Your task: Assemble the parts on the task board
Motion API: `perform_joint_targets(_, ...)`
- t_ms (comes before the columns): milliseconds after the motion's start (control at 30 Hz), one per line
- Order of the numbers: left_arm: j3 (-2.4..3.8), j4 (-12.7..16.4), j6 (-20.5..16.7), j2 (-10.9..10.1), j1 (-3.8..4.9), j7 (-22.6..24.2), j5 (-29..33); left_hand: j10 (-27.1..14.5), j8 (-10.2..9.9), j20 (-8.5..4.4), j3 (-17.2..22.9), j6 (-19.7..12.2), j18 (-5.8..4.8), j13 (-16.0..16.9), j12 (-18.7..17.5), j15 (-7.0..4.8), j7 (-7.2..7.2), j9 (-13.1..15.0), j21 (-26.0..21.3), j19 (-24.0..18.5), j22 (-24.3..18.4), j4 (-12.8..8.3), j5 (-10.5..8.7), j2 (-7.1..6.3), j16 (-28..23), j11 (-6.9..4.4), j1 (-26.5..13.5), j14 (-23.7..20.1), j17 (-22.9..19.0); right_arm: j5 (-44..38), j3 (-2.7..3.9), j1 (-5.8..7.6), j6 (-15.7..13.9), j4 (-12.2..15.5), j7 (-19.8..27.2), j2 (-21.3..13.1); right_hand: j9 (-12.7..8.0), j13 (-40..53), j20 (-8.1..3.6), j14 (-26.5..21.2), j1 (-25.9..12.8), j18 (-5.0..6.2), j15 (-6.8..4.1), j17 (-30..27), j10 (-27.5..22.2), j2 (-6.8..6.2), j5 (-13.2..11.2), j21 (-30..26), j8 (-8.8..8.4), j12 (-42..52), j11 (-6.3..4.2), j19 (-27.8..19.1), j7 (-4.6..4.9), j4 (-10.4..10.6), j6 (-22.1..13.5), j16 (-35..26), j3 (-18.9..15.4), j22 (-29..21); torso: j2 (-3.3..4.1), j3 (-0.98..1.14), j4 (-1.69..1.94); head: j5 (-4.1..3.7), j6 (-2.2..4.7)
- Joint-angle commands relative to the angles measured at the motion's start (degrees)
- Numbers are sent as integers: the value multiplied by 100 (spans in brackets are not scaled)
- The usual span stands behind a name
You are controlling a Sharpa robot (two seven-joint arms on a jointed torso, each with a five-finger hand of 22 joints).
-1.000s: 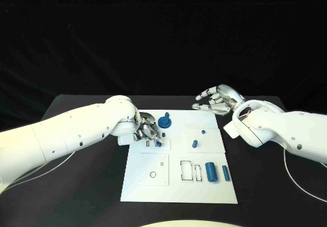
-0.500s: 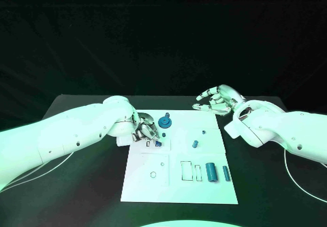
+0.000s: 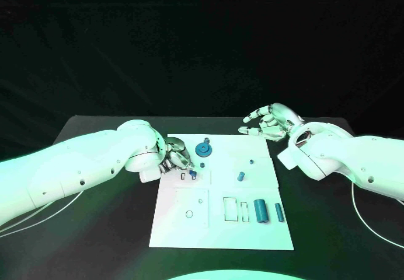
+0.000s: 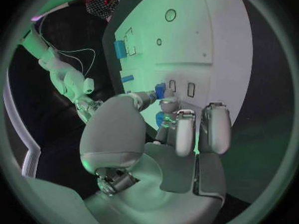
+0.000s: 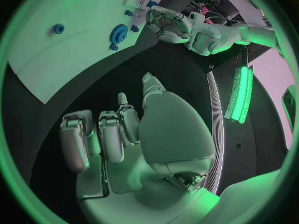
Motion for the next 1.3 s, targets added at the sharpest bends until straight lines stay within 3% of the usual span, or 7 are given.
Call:
perform_joint_targets(33,0,98,-377,-25,-34,106,-554,46,5,0,1271,45,-107,14,36,-42,-6,12,16,45,12,-1233,29,-59,33,1,-13,527,1336,-36,1,-2,87,3,46,-7,-8,400,2,545,-3,-82,-28,1338,-15,58,20,26,31,7,-24,600,-5,9,46,-36,25,1508,-5,-2,-1,22,-21)
perform_joint_targets(367,-21,162,-508,-1,-170,121,-997,125,-13,-11,1344,108,-104,73,63,-55,-19,31,11,41,-1,-1274,73,-124,26,-13,-33,524,1324,-37,1,-5,95,3,55,-10,-11,403,0,545,-14,-82,-30,1337,-11,66,31,26,34,10,-25,600,-6,9,48,-37,27,1508,5,-10,-14,28,-38)
perform_joint_targets(567,-32,174,-561,28,-215,124,-1112,156,-19,-15,1364,129,-105,100,77,-60,-24,37,13,45,4,-1281,94,-143,21,-18,-44,522,1316,-38,0,-6,100,2,57,-11,-11,403,0,545,-14,-82,-30,1337,-11,66,31,26,34,10,-25,600,-6,9,48,-37,27,1508,3,-4,-15,32,-46)
perform_joint_targets(1000,-41,232,-335,35,-231,92,-1232,193,-28,-21,1389,157,-105,128,91,-67,-32,46,13,48,5,-1287,132,-166,20,-26,-61,522,1314,-37,0,-8,121,-4,53,-14,-14,405,-2,545,-19,-82,-32,1338,-7,72,39,26,37,14,-27,600,-8,7,48,-37,31,1508,1,-1,-16,36,-64)
perform_joint_targets(1300,-46,251,-64,36,-231,49,-1355,254,-63,-39,1446,228,-106,149,85,-85,-50,75,12,53,6,-1310,326,-237,22,-45,-114,524,1319,-36,-1,-9,129,-8,49,-16,-14,405,-2,545,-19,-82,-32,1338,-7,72,39,26,37,14,-27,600,-8,7,48,-37,31,1508,4,-4,-14,35,-70)
